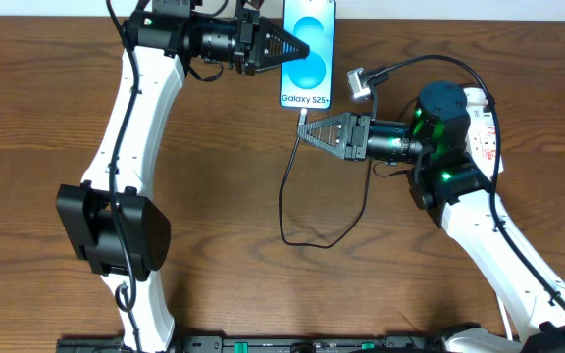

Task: Plug charger to phone and switch on socket
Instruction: 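Push the plug up into the phone's port with the right gripper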

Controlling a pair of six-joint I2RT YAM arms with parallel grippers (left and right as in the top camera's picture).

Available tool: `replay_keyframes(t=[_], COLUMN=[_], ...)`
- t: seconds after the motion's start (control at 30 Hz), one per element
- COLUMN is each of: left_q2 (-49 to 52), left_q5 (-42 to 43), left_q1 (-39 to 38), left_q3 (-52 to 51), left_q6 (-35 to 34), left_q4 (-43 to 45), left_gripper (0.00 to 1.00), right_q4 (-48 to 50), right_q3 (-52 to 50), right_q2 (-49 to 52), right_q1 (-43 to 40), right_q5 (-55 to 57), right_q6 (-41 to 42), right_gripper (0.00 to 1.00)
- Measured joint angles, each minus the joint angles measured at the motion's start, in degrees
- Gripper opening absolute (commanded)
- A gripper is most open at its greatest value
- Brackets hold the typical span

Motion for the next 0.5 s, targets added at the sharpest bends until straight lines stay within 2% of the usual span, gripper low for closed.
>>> replay_keyframes(t=[0.5], left_q2=[0.0], left_q5=[-0.2], left_q1=[0.0], left_q3=[0.0], left_q6=[0.0], left_q4=[0.2], left_gripper=[0.07], right_q4=[0.6], right_q3=[0.0], right_q2=[0.0], right_q1=[-2.6], right_q5=[-3.0], right_q6=[0.7], right_gripper=[0.01])
